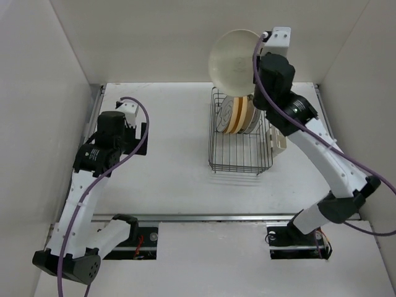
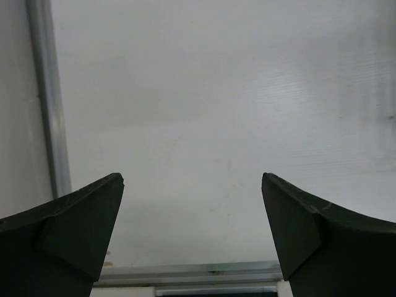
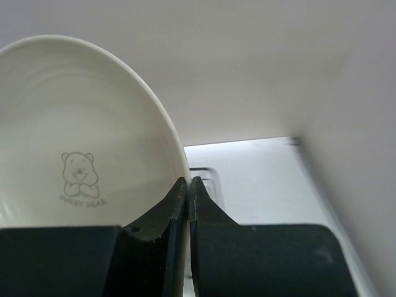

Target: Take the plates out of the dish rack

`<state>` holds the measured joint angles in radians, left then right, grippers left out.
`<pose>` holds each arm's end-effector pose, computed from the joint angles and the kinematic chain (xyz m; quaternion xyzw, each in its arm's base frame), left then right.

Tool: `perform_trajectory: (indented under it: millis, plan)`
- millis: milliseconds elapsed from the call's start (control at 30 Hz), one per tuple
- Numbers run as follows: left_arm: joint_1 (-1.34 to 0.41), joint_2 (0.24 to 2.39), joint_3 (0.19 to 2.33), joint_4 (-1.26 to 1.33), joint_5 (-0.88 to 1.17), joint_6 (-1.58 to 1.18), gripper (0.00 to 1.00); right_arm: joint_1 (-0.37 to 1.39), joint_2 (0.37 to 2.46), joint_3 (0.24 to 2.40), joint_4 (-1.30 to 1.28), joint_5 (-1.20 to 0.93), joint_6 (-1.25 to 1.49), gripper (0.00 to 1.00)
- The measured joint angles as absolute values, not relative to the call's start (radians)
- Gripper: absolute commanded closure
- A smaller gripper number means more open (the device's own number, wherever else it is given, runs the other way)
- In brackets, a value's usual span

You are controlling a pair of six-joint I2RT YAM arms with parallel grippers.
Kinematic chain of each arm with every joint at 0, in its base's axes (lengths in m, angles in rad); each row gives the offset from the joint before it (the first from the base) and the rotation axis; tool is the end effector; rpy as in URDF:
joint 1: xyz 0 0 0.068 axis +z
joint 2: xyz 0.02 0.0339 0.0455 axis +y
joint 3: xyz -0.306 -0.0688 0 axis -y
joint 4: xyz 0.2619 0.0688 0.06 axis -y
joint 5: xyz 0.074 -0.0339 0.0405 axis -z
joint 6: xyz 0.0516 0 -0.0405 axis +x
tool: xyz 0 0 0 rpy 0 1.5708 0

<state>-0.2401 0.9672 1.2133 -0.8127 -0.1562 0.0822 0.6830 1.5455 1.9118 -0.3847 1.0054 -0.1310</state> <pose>0.1876 -0.0377 0.4203 0.1032 0.8686 0.0303 0.4837 0.2888 0.1788 0.5674 0.0624 0.7078 -0.1635 0.6844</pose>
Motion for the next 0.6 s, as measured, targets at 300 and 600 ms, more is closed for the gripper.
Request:
perform_trajectory:
  millis: [300,600]
  plan:
    - [-0.24,0.952,1.263,-0.801,0.134,-0.049,0.1,0.669,1.454,1.517,-0.31,0.286,0.19,1.0]
    - [-0.24,1.0,1.224,-0.74,0.314,-0.105,0.14,0.711,1.532,1.325,-0.281,-0.012,0.29,1.0]
